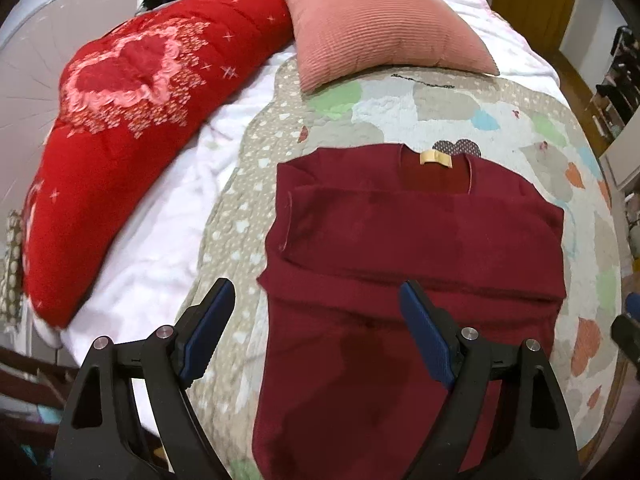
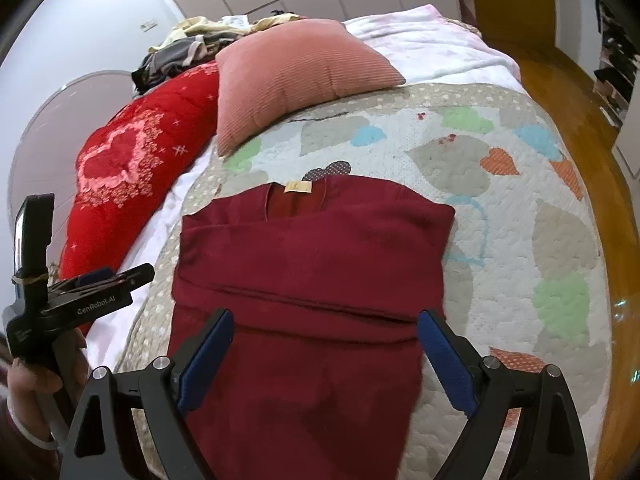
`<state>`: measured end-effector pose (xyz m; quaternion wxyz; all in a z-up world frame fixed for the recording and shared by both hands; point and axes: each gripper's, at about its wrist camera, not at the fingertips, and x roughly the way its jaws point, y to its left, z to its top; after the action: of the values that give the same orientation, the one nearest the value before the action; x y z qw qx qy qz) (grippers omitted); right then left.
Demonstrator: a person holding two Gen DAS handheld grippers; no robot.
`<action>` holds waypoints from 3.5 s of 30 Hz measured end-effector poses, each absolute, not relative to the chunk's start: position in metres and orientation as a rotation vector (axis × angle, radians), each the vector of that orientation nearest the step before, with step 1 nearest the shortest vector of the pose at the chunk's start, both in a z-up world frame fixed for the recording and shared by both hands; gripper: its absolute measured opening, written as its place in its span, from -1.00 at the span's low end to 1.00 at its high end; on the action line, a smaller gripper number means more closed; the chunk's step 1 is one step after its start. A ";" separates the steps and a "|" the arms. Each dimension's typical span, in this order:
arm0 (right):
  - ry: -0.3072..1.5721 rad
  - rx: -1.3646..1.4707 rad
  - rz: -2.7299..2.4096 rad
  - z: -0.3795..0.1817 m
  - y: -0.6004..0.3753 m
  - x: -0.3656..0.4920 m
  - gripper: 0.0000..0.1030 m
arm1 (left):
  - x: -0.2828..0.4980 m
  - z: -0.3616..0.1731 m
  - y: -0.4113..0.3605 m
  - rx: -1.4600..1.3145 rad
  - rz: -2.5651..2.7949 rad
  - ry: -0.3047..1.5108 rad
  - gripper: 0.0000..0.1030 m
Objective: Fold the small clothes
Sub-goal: 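Move both tools along the sweater to its hem, then close both tools on the sweater hem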
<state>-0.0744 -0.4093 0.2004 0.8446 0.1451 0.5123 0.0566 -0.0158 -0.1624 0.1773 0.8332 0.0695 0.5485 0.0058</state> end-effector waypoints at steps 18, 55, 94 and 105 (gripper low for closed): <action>1.277 0.438 -0.040 0.144 -0.414 -0.120 0.68 | -0.023 0.116 -0.093 0.089 -0.072 1.243 0.64; 1.446 0.452 0.103 0.141 -0.402 -0.146 0.63 | -0.078 0.126 -0.090 0.081 0.048 1.333 0.64; 1.646 0.352 0.136 0.044 -0.399 -0.225 0.82 | -0.180 0.023 -0.070 -0.019 -0.051 1.566 0.65; 1.631 0.219 0.145 0.055 -0.375 -0.215 -0.39 | -0.174 0.019 -0.080 -0.009 -0.040 1.572 0.67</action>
<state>-0.2147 -0.3751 0.0549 0.6778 0.0975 0.7259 0.0644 -0.1736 -0.0797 0.0190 0.7063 -0.0039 0.7077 -0.0182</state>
